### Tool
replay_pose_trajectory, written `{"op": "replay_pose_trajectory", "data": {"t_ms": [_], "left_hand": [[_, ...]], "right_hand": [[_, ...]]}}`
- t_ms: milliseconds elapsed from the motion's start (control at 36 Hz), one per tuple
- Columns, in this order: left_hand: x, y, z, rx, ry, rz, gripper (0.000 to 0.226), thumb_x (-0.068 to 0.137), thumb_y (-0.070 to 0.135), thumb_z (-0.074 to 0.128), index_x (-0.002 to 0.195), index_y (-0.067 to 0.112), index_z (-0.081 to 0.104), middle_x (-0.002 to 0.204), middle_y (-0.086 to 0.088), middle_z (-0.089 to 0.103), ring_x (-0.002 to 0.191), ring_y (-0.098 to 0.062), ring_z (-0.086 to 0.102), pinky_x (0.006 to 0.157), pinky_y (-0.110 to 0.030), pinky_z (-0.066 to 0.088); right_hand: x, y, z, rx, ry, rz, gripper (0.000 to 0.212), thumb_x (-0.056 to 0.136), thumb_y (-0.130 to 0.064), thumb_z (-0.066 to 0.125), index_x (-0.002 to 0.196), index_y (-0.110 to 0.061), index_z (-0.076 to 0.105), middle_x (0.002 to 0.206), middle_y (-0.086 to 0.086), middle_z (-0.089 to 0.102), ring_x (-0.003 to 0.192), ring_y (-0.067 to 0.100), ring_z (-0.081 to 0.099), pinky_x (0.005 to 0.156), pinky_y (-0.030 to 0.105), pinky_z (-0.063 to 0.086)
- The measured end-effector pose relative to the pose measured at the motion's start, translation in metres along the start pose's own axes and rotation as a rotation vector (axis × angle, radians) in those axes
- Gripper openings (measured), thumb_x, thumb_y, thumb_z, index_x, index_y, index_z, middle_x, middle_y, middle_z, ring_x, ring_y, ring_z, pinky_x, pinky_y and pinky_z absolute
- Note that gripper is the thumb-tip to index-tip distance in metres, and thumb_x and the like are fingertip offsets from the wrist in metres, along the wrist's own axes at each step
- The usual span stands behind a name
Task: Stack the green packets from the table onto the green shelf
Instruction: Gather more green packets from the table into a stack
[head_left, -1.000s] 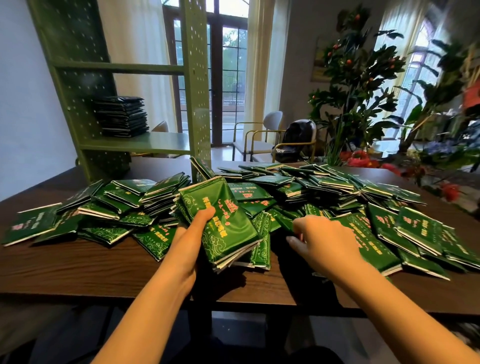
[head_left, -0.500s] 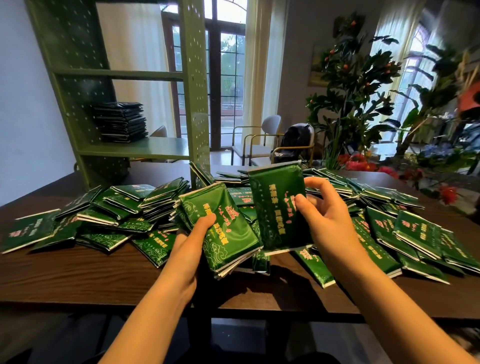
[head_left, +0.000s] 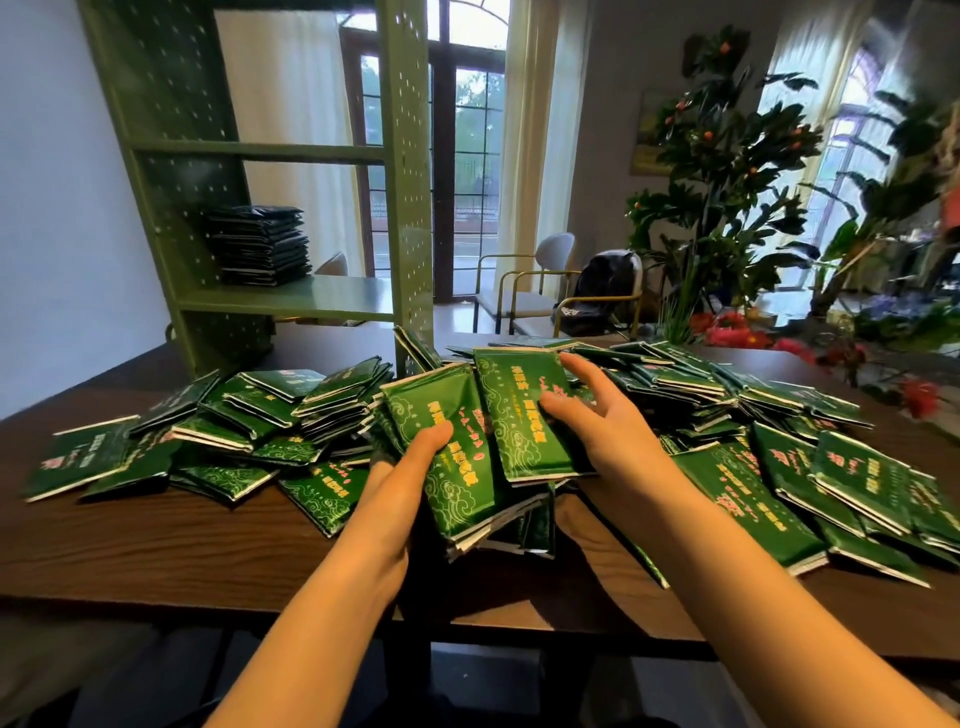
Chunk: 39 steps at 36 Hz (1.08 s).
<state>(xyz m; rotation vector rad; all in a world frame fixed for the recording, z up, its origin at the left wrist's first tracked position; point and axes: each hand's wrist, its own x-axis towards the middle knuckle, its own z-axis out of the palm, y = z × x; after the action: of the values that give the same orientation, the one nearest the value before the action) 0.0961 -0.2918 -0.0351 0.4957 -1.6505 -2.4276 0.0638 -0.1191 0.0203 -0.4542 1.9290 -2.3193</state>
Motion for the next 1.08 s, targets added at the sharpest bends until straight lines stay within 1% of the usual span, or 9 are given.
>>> {"op": "replay_pose_trajectory", "data": {"t_ms": [83,167,222,333,556,639,833,944,1083], "left_hand": [[-0.001,0.001,0.001,-0.018,-0.008,-0.011,0.127,0.029,0.065,0.087,0.138,0.014,0.047,0.123,-0.01,0.066,0.105,-0.028,0.067,0.088,-0.043,0.055],[-0.004,0.0,0.001,-0.107,-0.046,-0.01,0.12,0.04,0.07,0.087,0.141,0.02,0.045,0.128,-0.011,0.063,0.107,-0.031,0.067,0.092,-0.051,0.053],[-0.005,-0.001,0.002,-0.139,-0.055,0.009,0.116,0.042,0.072,0.085,0.139,0.021,0.049,0.132,-0.011,0.061,0.11,-0.031,0.066,0.095,-0.051,0.052],[-0.009,0.0,0.008,-0.135,-0.089,0.06,0.107,0.043,0.075,0.08,0.132,0.02,0.058,0.122,-0.01,0.068,0.108,-0.03,0.067,0.099,-0.05,0.049],[-0.018,0.006,0.013,-0.135,-0.121,0.031,0.114,0.031,0.078,0.081,0.126,0.017,0.062,0.115,-0.012,0.071,0.105,-0.032,0.068,0.098,-0.052,0.05],[-0.022,0.011,0.013,-0.142,-0.127,-0.028,0.122,0.028,0.068,0.088,0.133,0.016,0.053,0.114,-0.014,0.071,0.101,-0.034,0.07,0.089,-0.053,0.054],[-0.03,0.02,0.007,-0.116,-0.188,-0.016,0.065,0.061,0.029,0.074,0.122,0.008,0.062,0.1,-0.018,0.074,0.084,-0.03,0.073,0.075,-0.044,0.061],[-0.032,0.022,0.0,-0.126,-0.163,0.065,0.069,0.059,0.023,0.071,0.125,0.008,0.057,0.096,-0.016,0.075,0.074,-0.025,0.073,0.062,-0.037,0.061],[-0.036,0.035,-0.023,-0.088,-0.185,0.181,0.06,0.061,0.008,0.077,0.119,0.007,0.06,0.096,-0.016,0.074,0.075,-0.025,0.073,0.063,-0.036,0.061]], "right_hand": [[0.001,0.001,0.004,-0.001,-0.035,-0.041,0.044,0.091,-0.004,0.058,0.126,-0.029,0.051,0.107,0.006,0.063,0.075,0.007,0.069,0.061,0.017,0.053],[0.002,0.008,0.01,-0.045,-0.081,-0.079,0.048,0.089,-0.006,0.062,0.123,-0.039,0.051,0.122,0.009,0.058,0.099,0.017,0.067,0.075,0.025,0.054],[0.0,0.01,0.013,-0.042,-0.105,-0.098,0.05,0.089,-0.005,0.061,0.126,-0.038,0.049,0.12,0.005,0.061,0.096,0.017,0.068,0.075,0.026,0.055],[-0.003,0.013,0.02,-0.096,-0.149,-0.145,0.051,0.09,-0.007,0.06,0.128,-0.038,0.047,0.11,0.001,0.064,0.091,0.014,0.069,0.076,0.027,0.056],[-0.012,0.023,0.029,-0.197,-0.136,-0.246,0.049,0.09,-0.013,0.062,0.117,-0.05,0.046,0.119,-0.015,0.055,0.117,0.008,0.054,0.101,0.04,0.047],[-0.015,0.026,0.03,-0.226,-0.191,-0.254,0.051,0.091,-0.014,0.06,0.121,-0.051,0.043,0.121,-0.02,0.053,0.118,0.004,0.053,0.099,0.032,0.048],[-0.022,0.027,0.032,-0.206,-0.323,-0.195,0.052,0.097,-0.015,0.05,0.135,-0.045,0.031,0.132,-0.02,0.051,0.117,0.0,0.055,0.099,0.027,0.048],[-0.023,0.025,0.035,-0.134,-0.38,-0.107,0.059,0.096,-0.017,0.051,0.139,-0.049,0.027,0.126,-0.025,0.055,0.108,-0.003,0.06,0.084,0.017,0.052],[-0.013,0.029,0.053,-0.052,-0.422,0.033,0.093,0.075,-0.034,0.072,0.148,-0.045,0.016,0.132,-0.006,0.056,0.105,0.011,0.066,0.092,0.032,0.053]]}}
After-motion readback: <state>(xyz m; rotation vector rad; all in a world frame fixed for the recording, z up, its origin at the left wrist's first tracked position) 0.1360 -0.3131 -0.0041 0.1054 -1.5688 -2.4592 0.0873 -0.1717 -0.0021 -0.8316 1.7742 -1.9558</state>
